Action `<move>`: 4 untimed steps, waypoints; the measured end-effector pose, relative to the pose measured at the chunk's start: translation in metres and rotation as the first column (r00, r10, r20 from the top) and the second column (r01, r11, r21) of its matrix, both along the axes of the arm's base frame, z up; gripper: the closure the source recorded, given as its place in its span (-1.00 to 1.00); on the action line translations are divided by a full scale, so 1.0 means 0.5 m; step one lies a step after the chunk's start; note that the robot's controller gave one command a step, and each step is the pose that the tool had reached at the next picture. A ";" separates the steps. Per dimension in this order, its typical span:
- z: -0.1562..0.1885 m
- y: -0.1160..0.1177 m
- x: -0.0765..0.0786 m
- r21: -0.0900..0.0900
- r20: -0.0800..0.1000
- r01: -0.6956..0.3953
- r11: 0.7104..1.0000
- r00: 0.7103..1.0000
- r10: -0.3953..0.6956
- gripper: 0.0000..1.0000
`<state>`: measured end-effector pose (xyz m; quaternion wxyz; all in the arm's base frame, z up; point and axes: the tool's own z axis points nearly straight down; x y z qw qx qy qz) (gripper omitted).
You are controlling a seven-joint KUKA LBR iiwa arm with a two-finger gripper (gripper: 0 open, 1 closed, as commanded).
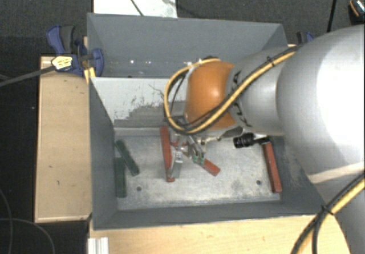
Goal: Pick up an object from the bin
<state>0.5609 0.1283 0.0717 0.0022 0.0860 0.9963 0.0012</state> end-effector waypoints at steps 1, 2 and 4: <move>0.000 0.078 0.015 -0.003 0.002 -0.607 0.795 0.795 0.607 -1.00; -0.003 0.035 -0.023 -0.002 -0.005 -0.756 0.654 0.654 0.756 -1.00; -0.004 0.057 -0.011 0.000 -0.005 -0.914 0.405 0.405 0.914 -1.00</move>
Offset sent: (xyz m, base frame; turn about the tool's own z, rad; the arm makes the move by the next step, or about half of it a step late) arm 0.0064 0.0376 -0.0017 -0.6505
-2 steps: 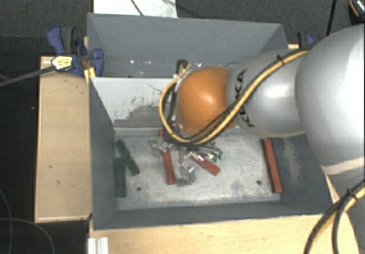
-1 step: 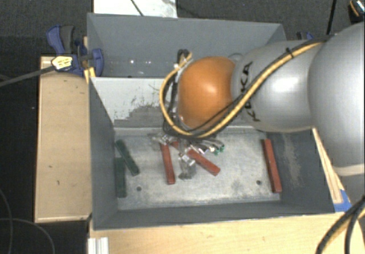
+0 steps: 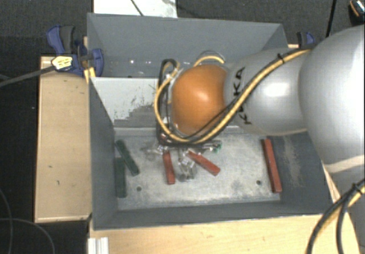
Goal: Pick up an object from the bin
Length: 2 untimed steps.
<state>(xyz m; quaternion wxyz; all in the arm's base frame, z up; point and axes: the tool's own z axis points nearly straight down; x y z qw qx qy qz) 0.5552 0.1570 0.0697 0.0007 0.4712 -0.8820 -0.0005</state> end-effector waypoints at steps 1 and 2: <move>0.002 0.000 0.001 0.001 0.000 0.006 1.000 1.000 -0.006 1.00; 0.293 0.002 -0.008 0.003 0.012 -0.079 0.997 0.997 0.079 1.00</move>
Offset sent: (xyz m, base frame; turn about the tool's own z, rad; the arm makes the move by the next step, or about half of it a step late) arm 0.0000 0.0000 0.0000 0.0000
